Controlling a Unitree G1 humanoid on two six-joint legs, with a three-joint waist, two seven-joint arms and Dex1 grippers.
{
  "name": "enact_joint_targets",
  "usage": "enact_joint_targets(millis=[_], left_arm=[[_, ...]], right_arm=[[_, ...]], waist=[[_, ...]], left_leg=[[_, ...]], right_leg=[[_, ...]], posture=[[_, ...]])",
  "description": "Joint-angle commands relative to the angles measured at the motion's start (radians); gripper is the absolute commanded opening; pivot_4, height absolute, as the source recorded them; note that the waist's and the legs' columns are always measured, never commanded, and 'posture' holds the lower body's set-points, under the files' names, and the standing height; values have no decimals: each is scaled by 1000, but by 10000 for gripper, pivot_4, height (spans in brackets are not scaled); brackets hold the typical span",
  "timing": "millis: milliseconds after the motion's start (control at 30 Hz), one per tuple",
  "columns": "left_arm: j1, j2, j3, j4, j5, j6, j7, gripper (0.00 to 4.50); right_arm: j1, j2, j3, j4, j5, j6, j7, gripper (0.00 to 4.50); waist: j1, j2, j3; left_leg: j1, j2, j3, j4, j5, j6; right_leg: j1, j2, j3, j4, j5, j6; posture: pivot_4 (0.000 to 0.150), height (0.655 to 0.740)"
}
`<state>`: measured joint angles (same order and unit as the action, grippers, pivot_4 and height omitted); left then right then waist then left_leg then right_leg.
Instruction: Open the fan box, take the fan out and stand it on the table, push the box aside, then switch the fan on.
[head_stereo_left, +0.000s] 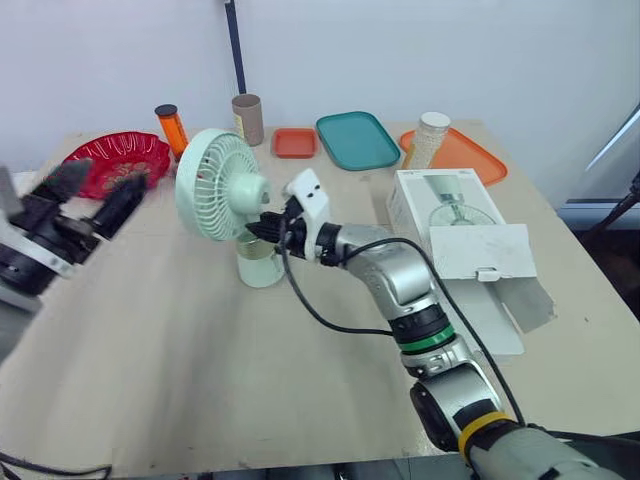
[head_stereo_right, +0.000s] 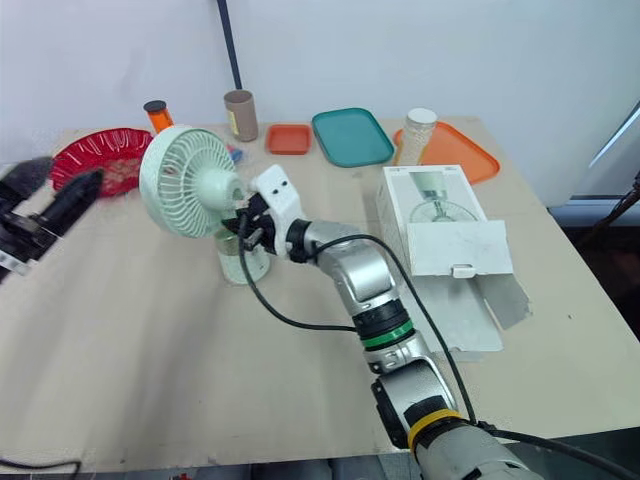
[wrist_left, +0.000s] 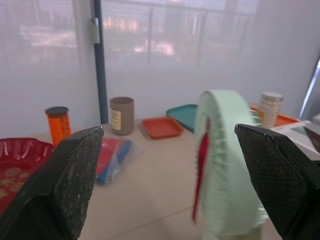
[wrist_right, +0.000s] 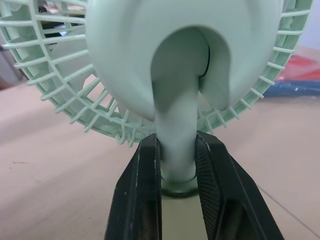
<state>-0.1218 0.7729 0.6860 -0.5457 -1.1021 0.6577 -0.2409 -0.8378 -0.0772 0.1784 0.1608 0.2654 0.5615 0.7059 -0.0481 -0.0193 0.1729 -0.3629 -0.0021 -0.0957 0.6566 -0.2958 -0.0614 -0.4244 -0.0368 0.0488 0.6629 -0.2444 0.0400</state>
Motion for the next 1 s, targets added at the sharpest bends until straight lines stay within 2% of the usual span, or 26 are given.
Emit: enact_joint_targets(millis=[33,133,267,300,433,567,600,900,1000], left_arm=[[10,22,20,32,2,-14,-70,44688],[28,20,5,53,23,-19,-123,44688],[86,4,-101,99,102,-62,-307,34713],[85,-12,-120,107,103,-66,-320,29663],[100,-51,-218,111,188,-117,-397,15586],[101,-80,-296,136,244,-162,-472,2054],[97,-87,-314,142,255,-170,-490,509],[55,-132,-491,227,424,-276,-601,509],[45,-144,-566,260,515,-330,-620,509]], right_arm=[[-34,-34,-62,-52,65,-75,83,3806],[-29,-78,-80,-57,91,-96,143,3806],[39,-198,-132,-125,195,-88,322,3806],[57,-218,-134,-144,212,-94,352,3806],[103,-278,-139,-196,267,-69,421,3806],[156,-327,-133,-238,304,-64,487,3806],[170,-337,-127,-245,305,-69,500,3806],[248,-381,-61,-263,269,-151,586,3806],[263,-380,-42,-272,260,-172,600,3806]], waist=[[0,0,0],[0,0,0],[1,1,0],[2,0,0],[-3,0,1],[-5,0,1],[-4,0,1],[-1,0,1],[0,0,1]], left_leg=[[0,0,0,0,0,0],[0,0,0,0,0,0],[0,0,0,0,0,0],[0,0,0,0,0,0],[-1,0,0,0,0,1],[0,1,1,0,0,1],[0,1,1,0,0,1],[0,0,1,0,0,1],[0,0,1,0,0,1]], right_leg=[[0,0,0,0,0,0],[-1,0,0,0,0,0],[0,0,0,0,0,0],[0,0,0,0,-1,0],[0,-1,0,0,-1,0],[0,0,1,1,-1,0],[0,0,0,1,-1,0],[0,0,0,1,-1,0],[0,-1,0,1,-1,0]], posture=[[1500,7400],[1500,7400],[1500,7400],[1500,7400],[1500,7400],[1500,7400],[1500,7400],[1500,7400],[1500,7400]])
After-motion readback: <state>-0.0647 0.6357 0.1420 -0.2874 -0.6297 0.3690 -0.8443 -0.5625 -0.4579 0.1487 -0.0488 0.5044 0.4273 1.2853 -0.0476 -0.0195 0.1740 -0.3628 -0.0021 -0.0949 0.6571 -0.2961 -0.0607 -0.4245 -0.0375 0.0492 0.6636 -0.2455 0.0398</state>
